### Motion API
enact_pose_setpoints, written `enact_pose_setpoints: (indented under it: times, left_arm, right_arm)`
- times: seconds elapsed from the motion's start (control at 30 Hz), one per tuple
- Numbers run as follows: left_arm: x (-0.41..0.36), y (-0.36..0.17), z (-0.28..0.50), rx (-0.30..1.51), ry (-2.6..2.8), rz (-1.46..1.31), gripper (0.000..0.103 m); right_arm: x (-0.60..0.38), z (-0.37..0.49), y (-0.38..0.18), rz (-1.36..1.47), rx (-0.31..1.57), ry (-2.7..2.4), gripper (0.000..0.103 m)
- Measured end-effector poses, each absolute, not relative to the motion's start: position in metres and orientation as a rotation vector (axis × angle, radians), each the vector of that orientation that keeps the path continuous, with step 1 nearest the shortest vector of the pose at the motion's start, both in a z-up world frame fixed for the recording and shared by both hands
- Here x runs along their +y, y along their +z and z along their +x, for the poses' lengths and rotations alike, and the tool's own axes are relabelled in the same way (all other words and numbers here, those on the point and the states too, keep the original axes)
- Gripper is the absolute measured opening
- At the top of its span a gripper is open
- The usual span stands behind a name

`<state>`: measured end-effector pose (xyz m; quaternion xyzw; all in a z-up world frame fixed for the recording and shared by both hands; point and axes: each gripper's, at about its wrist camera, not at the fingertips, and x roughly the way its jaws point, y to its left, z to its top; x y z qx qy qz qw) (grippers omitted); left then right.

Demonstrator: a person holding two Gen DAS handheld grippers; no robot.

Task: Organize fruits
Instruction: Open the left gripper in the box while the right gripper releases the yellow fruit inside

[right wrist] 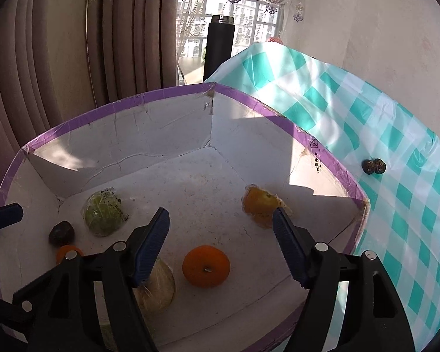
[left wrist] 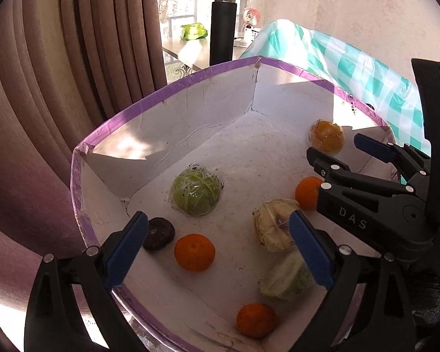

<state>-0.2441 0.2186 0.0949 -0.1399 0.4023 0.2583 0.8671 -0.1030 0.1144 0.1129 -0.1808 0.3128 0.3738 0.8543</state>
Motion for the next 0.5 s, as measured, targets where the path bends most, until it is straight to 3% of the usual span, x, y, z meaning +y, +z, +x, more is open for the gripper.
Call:
enact_pose_setpoints:
  times: [0.5]
  left_arm:
    - [0.2220, 0.0974, -0.2453, 0.825, 0.538, -0.295, 0.097]
  right_arm:
    - [0.1124, -0.1046, 0.1147, -0.354, 0.640, 0.808, 0.074]
